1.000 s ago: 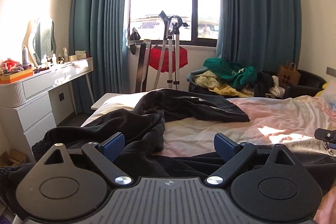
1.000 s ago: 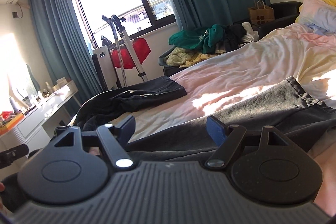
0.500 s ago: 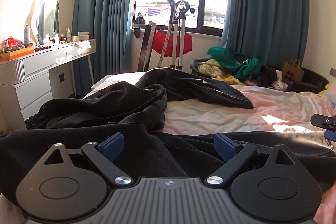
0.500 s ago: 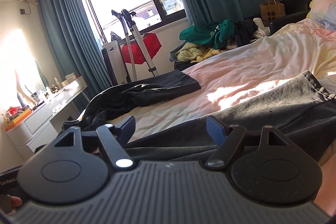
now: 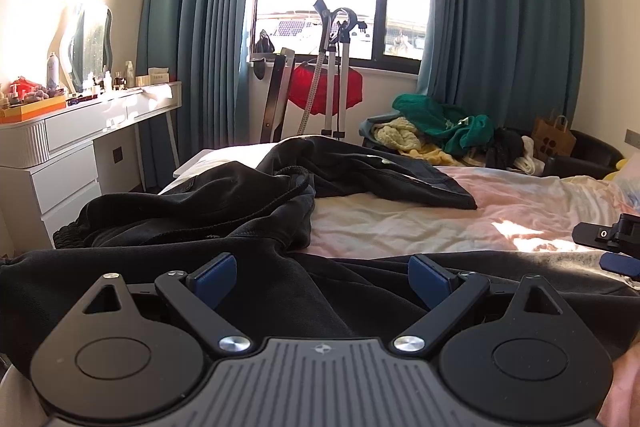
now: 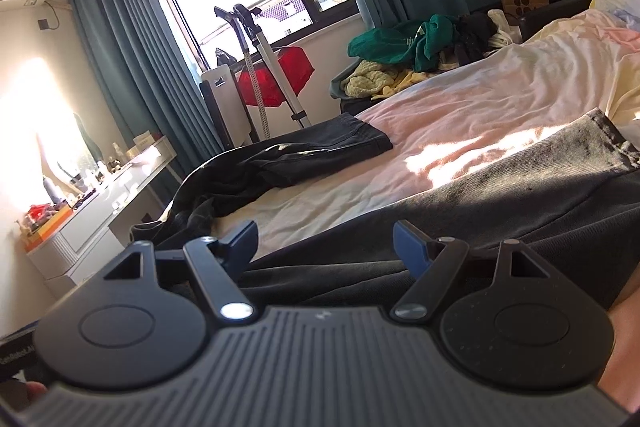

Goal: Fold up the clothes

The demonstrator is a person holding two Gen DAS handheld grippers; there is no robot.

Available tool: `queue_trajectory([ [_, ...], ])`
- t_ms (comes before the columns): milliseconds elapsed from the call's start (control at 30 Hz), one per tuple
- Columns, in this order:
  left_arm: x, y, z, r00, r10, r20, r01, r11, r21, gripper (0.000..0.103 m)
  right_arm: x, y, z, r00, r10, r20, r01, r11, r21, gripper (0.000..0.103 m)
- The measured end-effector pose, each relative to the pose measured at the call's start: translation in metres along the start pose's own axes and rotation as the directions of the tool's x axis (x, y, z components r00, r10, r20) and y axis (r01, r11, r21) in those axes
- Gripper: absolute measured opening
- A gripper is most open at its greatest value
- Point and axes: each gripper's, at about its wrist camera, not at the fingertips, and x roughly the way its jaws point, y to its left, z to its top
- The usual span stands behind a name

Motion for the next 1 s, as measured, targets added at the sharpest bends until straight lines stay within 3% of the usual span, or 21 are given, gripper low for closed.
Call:
queue_trajectory([
  [133,-0.001,0.001,-0.002,0.999,-0.008,-0.034,0.006,0.999,-0.053,0.094,0.020,-0.002,0.013,0.998,0.052,-0.035,-0.048,0.995,0.087,0.077],
  [267,0.000,-0.007,-0.005,1.000,0.009,-0.024,-0.009,1.000,-0.030,0.094,0.059,-0.009,0.028,0.994,0.086,-0.072,-0.071,0.981,0.181,0.077],
  [600,0.037,0.011,-0.009,1.000,0.009,0.009,-0.008,0.993,-0.118,0.094,0.219,-0.028,0.045,0.984,0.116,-0.133,-0.047,0.900,0.433,0.077],
  [833,0.069,0.019,-0.014,0.998,0.046,0.035,-0.042,0.993,-0.111,0.094,0.329,-0.015,0.044,0.990,0.060,-0.128,0.009,0.878,0.479,0.072],
  [1000,0.088,0.029,-0.021,0.999,0.033,0.027,-0.028,0.989,-0.143,0.094,0.379,-0.024,0.048,0.993,-0.007,-0.117,0.064,0.869,0.490,0.060],
])
